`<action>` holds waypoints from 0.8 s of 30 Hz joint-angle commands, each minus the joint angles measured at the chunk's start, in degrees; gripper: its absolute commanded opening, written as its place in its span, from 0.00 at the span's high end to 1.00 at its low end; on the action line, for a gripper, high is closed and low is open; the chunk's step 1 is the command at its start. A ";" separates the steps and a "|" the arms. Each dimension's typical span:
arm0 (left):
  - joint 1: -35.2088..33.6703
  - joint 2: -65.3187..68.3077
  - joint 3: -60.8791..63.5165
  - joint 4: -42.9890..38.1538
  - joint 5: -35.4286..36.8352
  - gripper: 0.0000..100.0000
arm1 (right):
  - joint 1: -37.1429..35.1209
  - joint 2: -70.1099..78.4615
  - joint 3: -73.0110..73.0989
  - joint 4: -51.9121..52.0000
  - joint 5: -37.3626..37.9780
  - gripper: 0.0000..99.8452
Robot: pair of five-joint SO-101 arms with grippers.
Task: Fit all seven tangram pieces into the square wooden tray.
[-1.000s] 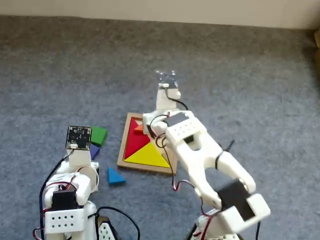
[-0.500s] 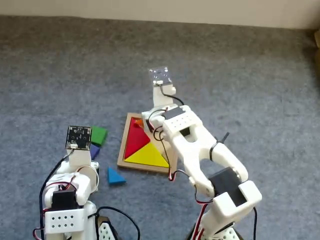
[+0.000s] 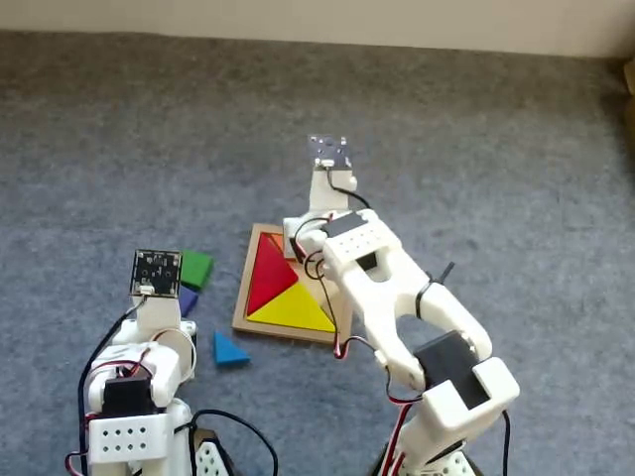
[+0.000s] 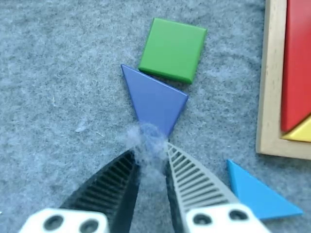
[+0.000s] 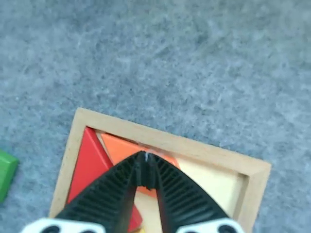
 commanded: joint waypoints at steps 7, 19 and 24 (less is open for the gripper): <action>0.57 -0.48 1.54 -0.79 -0.18 0.92 | 0.48 -5.67 0.04 3.74 -0.62 1.00; 0.57 -0.48 1.54 -0.79 -0.18 0.92 | -4.00 3.74 -1.45 2.51 -0.53 1.00; 0.57 -0.48 1.54 -0.79 -0.18 0.92 | -5.49 3.65 -2.68 2.51 -0.44 1.00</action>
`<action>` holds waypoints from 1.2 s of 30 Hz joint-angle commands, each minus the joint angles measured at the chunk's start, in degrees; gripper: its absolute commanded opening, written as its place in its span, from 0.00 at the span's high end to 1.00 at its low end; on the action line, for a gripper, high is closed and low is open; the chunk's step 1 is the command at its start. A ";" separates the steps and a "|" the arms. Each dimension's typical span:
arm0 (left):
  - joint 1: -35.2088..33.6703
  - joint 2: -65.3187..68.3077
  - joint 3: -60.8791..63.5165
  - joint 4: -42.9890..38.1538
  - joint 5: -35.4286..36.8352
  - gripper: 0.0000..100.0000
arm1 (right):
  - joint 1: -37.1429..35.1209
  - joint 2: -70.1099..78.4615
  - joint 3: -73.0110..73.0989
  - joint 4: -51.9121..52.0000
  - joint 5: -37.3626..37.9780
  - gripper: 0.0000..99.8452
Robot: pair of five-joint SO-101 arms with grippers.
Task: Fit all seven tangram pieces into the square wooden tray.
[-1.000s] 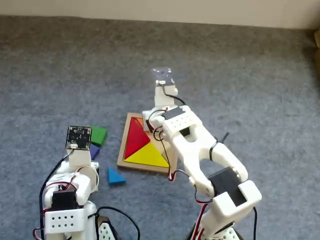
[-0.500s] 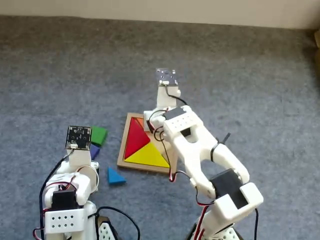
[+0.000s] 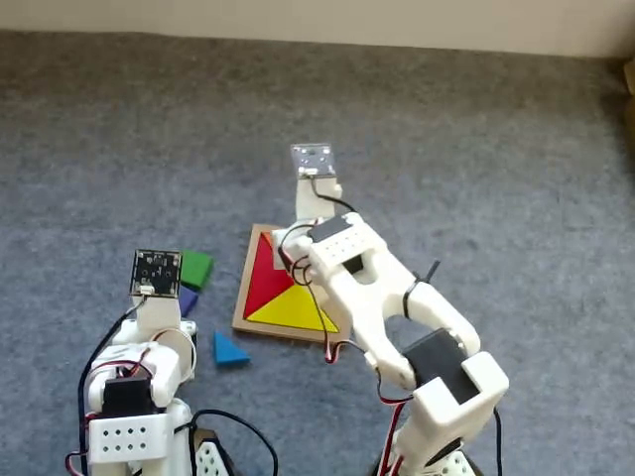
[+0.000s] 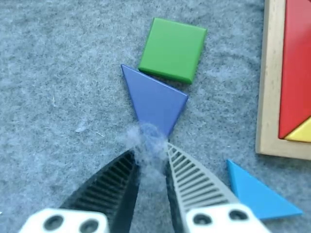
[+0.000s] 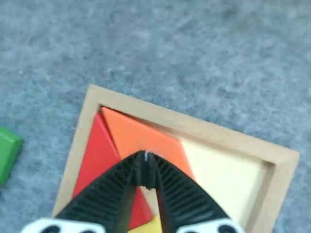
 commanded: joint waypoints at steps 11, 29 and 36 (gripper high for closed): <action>0.57 -0.48 1.54 -0.79 -0.18 0.92 | -0.40 -18.59 3.82 0.13 8.00 1.00; 0.57 -0.48 1.54 -0.79 -0.18 0.92 | 1.27 -71.87 43.91 0.04 7.82 1.00; 0.57 -0.48 1.54 -0.79 -0.18 0.92 | 5.14 -92.88 58.68 0.31 7.74 1.00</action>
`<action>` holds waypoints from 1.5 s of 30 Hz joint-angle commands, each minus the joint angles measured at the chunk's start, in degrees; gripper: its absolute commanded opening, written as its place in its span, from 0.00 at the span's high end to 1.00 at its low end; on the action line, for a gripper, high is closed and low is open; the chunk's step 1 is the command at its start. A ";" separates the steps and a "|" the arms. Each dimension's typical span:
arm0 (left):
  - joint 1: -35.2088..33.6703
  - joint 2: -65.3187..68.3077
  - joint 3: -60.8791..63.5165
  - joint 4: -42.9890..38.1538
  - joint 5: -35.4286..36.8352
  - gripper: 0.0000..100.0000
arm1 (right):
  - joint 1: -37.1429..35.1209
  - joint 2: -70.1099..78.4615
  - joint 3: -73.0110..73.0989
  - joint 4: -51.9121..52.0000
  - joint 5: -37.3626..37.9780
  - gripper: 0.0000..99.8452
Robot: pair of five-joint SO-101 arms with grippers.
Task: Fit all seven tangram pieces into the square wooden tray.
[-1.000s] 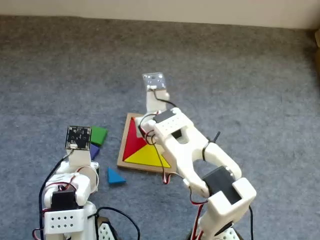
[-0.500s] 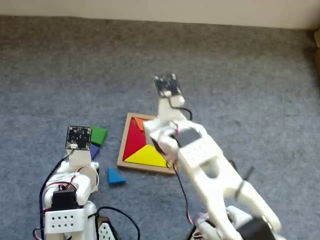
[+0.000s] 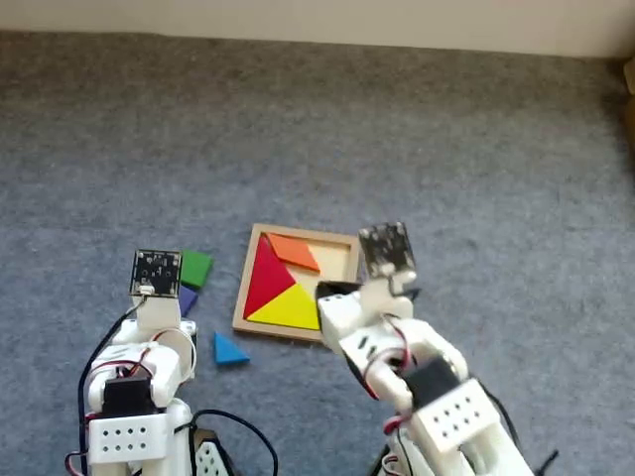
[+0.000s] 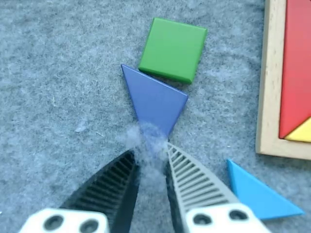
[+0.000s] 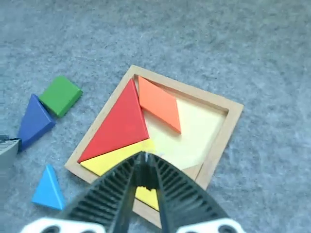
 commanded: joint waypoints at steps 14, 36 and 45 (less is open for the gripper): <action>0.57 -0.48 1.54 -0.79 -0.18 0.92 | 5.93 -30.90 19.21 -0.40 0.70 1.00; 0.57 -0.48 1.54 -0.79 -0.18 0.92 | 5.85 -30.29 22.46 13.41 0.79 1.00; 0.57 -0.48 1.54 -0.79 -0.26 0.92 | 5.93 -30.29 22.46 24.92 0.79 1.00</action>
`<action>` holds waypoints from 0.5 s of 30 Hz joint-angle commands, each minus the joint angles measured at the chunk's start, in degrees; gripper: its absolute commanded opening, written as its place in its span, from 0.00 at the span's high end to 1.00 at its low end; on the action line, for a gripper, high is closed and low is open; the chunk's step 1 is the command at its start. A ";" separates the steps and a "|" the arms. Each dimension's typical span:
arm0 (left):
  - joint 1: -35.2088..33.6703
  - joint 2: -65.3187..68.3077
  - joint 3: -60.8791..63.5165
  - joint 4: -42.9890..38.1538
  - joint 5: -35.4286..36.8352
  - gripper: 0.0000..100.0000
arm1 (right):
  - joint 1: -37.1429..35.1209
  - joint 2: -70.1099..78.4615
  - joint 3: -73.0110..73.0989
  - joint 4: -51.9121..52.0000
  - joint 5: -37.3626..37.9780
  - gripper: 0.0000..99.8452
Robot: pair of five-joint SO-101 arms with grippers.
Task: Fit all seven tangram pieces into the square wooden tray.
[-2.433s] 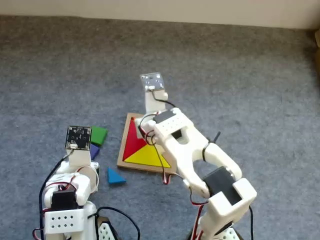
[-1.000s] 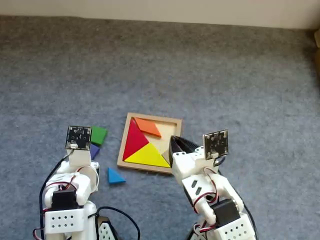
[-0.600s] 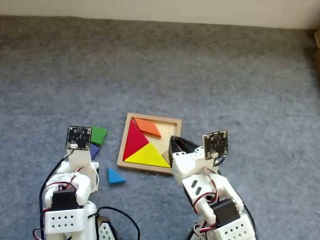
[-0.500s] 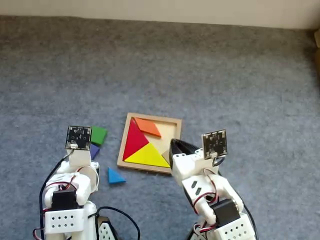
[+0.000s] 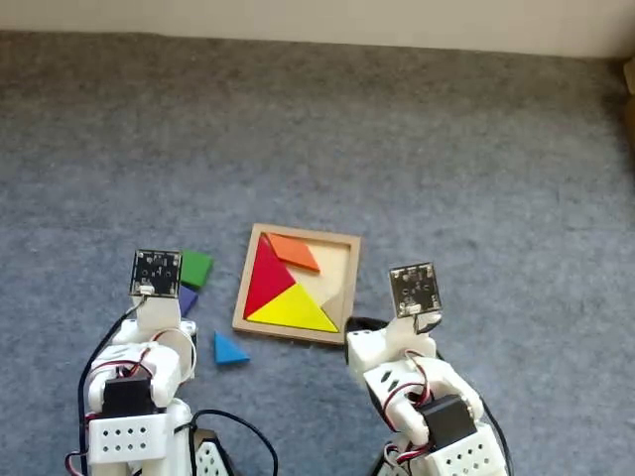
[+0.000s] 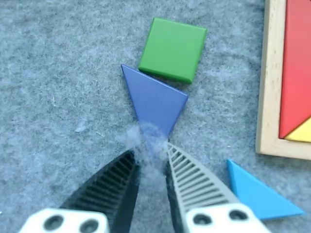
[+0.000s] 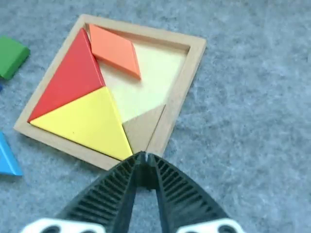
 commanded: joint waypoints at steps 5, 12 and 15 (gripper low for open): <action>0.57 -0.48 1.54 -0.70 -0.09 0.92 | 3.12 -0.13 6.55 4.35 0.79 1.00; -0.92 -0.48 -1.89 -0.44 -0.35 0.92 | 12.26 -0.66 6.55 3.91 0.79 1.00; -6.90 -0.48 -5.85 -0.79 -0.35 0.92 | 12.26 -0.66 6.55 3.91 0.79 1.00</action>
